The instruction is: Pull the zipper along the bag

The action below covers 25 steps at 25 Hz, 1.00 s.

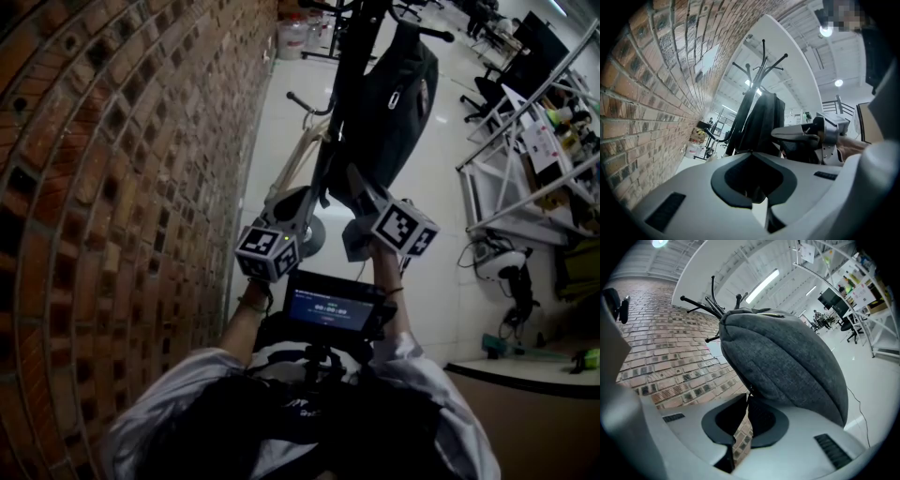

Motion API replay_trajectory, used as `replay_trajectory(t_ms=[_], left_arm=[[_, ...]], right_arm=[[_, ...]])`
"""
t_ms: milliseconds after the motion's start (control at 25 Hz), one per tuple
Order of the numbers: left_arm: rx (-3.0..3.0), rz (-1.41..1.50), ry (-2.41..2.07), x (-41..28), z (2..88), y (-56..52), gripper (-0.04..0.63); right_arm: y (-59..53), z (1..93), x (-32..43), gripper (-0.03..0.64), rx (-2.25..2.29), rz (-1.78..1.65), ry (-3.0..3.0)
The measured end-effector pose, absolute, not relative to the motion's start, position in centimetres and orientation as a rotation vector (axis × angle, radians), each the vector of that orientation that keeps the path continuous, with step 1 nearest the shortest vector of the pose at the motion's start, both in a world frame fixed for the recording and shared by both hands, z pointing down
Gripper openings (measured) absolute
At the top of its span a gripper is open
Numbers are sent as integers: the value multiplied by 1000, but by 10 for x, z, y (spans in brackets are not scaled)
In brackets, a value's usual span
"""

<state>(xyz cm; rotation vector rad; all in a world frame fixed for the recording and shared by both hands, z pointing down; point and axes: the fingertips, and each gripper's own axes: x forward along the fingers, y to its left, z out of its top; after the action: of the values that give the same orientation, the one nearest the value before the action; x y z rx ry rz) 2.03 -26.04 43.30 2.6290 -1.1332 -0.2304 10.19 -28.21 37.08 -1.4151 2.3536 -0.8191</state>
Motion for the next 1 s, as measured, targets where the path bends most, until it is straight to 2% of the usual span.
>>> replay_trajectory(t_ms=[1000], left_arm=[[2629, -267, -1106, 27, 433, -261, 2]], right_arm=[[-291, 300, 91, 32, -1357, -740, 2348]])
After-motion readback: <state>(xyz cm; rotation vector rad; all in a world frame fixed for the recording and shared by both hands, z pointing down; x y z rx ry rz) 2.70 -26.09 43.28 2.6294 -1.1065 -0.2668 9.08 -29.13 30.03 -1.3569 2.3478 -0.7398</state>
